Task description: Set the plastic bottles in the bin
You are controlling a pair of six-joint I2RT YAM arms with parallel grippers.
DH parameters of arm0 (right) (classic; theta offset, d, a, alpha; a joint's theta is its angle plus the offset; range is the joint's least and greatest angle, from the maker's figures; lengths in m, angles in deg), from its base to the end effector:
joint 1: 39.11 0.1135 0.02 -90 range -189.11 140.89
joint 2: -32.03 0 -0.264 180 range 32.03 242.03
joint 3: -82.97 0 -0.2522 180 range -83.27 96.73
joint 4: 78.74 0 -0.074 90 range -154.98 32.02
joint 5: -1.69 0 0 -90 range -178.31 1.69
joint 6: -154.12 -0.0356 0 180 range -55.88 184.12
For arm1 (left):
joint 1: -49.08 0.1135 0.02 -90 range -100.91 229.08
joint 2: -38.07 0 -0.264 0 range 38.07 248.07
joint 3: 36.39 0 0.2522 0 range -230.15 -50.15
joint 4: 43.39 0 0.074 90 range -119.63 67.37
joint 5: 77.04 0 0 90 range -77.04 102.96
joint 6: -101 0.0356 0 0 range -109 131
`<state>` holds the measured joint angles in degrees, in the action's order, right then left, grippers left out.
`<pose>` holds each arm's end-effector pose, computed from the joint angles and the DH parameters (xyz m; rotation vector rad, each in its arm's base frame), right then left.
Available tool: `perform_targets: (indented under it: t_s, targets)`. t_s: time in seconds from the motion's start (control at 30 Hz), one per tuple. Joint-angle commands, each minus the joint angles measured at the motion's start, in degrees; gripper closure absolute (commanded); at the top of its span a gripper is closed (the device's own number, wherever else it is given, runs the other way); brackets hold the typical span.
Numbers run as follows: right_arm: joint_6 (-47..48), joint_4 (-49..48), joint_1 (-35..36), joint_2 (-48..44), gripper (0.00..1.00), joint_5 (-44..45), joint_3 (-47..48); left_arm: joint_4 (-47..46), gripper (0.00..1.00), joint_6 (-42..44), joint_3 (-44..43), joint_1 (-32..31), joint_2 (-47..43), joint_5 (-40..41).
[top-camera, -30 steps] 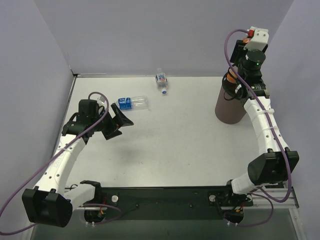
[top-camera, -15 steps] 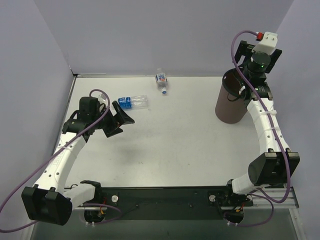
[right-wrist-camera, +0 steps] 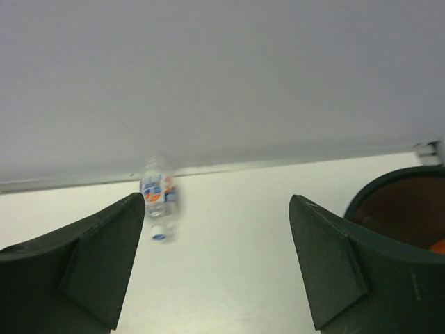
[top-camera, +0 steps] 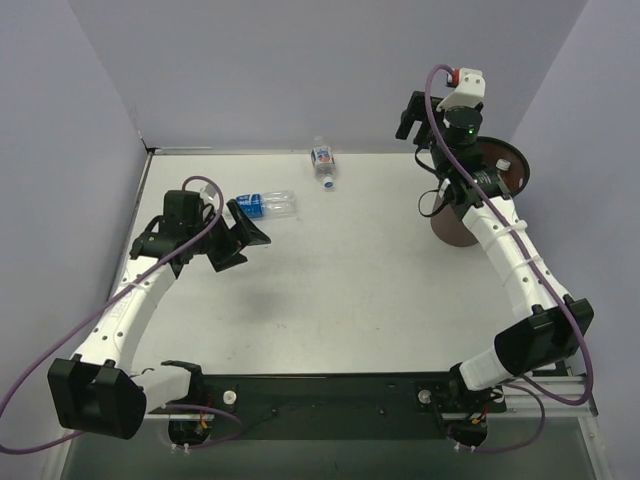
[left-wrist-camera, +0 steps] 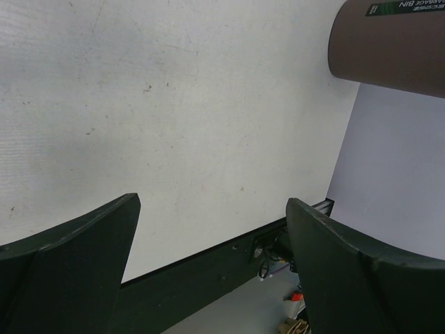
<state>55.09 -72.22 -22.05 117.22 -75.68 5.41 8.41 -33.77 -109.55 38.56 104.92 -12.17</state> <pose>0.3326 0.0939 0.4716 0.0873 1.3891 0.2272 0.2345 -0.0589 0.3082 -0.5141 2.4367 -0.9605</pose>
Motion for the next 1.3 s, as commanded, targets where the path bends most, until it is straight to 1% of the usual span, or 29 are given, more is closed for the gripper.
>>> perform_targets:
  t_s: [0.0,0.13,0.2,0.27,0.3,0.37,0.4,0.47,0.5,0.57,0.6,0.67,0.8,0.93,1.03,1.13,1.27]
  targets:
    - [-10.2,9.1,5.1,3.7,0.21,-9.5,3.7,-2.9,0.02,0.2,-3.8,-0.1,2.2,1.3]
    - [-7.6,13.8,10.5,5.3,0.2,-11.4,3.9,0.4,0.03,-0.2,-6.3,1.2,6.2,5.2]
    - [-7.4,14.4,11.3,3.9,0.18,-12.1,0.5,1.6,0.03,-1.5,-7.6,3.3,8.4,7.9]
    - [-7.2,14.4,11.6,2.2,0.17,-14.6,-3.5,2.2,0.03,-3.1,-8.6,4.6,10.7,10.8]
    - [-7.3,14.4,11.7,0.6,0.17,-15.5,-4.6,2.6,0.03,-5.5,-9.6,5.7,11.5,13.7]
    - [-6.8,14.4,11.8,-0.9,0.16,-16.4,-6.5,2.0,0.03,-9.0,-10.1,6.6,13.9,16.2]
    - [-6.7,14.5,11.9,-1.9,0.16,-16.7,-7.8,-0.3,0.03,-12.9,-9.8,7.0,14.7,16.8]
    - [-6.2,14.7,12.2,-2.6,0.16,-16.8,-8.7,-5.1,0.03,-17.6,-8.2,7.2,16.5,16.6]
    - [-6.2,15.1,12.3,-3.0,0.16,-16.4,-9.0,-13.2,0.03,-22.3,-6.5,7.2,17.1,15.0]
    - [-6.3,15.3,12.6,-3.3,0.15,-15.6,-9.1,-17.5,0.03,-27.9,-4.0,7.1,19.4,14.6]
    - [-6.7,15.5,12.7,-3.4,0.16,-15.0,-9.0,-19.4,0.03,-32.8,-3.8,7.0,20.4,14.8]
    - [-7.5,15.5,12.8,-3.7,0.16,-13.9,-9.2,-20.0,0.03,-38.3,-5.0,7.0,24.1,16.1]
    - [-8.4,15.5,13.0,-3.8,0.15,-13.6,-9.2,-20.7,0.03,-44.8,-8.8,6.9,29.6,19.1]
    - [-8.9,15.5,13.0,-3.7,0.15,-13.7,-9.1,-22.5,0.02,-51.6,-11.3,7.1,35.5,20.4]
    - [-9.1,15.9,13.1,-4.0,0.16,-13.7,-9.2,-24.4,0.03,-53.2,-13.7,7.0,39.1,21.3]
    - [-9.0,16.1,13.1,-4.3,0.15,-13.8,-9.4,-24.4,0.03,-54.5,-17.1,6.7,42.6,21.3]
    - [-8.5,16.6,13.1,-4.6,0.15,-13.2,-9.6,-20.4,0.03,-54.9,-21.7,6.3,46.5,21.9]
